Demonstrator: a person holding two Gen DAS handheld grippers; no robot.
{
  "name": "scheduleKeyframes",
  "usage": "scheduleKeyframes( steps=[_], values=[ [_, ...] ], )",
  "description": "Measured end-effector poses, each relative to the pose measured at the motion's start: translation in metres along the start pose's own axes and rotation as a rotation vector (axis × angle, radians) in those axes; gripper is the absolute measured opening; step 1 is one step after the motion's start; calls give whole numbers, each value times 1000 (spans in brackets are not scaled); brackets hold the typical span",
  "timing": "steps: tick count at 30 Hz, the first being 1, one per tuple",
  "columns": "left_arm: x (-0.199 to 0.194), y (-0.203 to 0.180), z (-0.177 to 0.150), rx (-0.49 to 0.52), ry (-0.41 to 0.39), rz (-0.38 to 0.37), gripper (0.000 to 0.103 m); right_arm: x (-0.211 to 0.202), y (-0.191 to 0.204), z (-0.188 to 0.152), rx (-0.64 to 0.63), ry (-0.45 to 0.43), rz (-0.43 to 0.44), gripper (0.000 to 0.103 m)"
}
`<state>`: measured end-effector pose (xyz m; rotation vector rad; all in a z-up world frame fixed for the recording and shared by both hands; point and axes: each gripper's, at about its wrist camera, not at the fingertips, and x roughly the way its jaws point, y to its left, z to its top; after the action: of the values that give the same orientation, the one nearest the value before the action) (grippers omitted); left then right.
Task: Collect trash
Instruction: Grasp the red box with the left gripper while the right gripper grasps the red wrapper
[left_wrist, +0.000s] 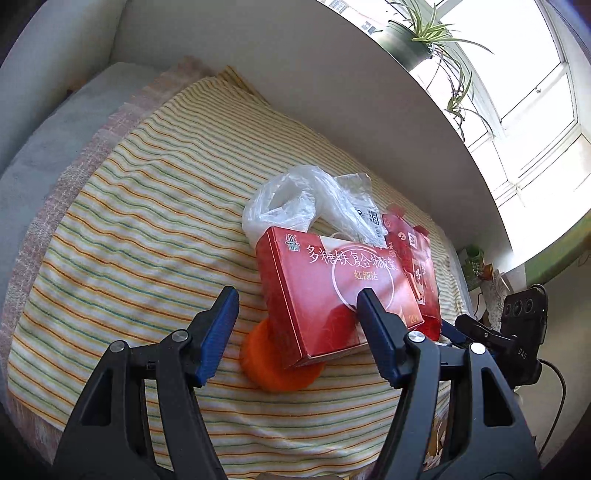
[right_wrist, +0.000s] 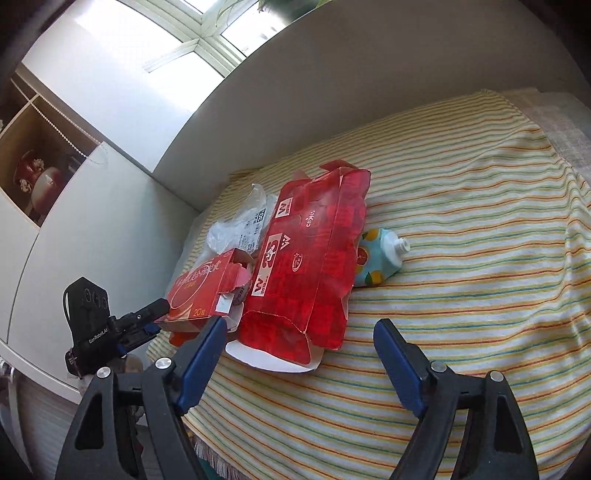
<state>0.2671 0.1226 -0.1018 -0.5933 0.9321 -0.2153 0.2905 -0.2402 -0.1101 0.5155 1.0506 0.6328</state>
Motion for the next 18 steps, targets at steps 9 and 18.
scheduleKeyframes(
  steps=[9, 18],
  values=[
    [8, -9, 4, -5, -5, -39, 60, 13, -6, 11, 71, 10, 103, 71],
    [2, -29, 4, 44, -45, -51, 47, 18, 1, 16, 52, -7, 122, 61]
  ],
)
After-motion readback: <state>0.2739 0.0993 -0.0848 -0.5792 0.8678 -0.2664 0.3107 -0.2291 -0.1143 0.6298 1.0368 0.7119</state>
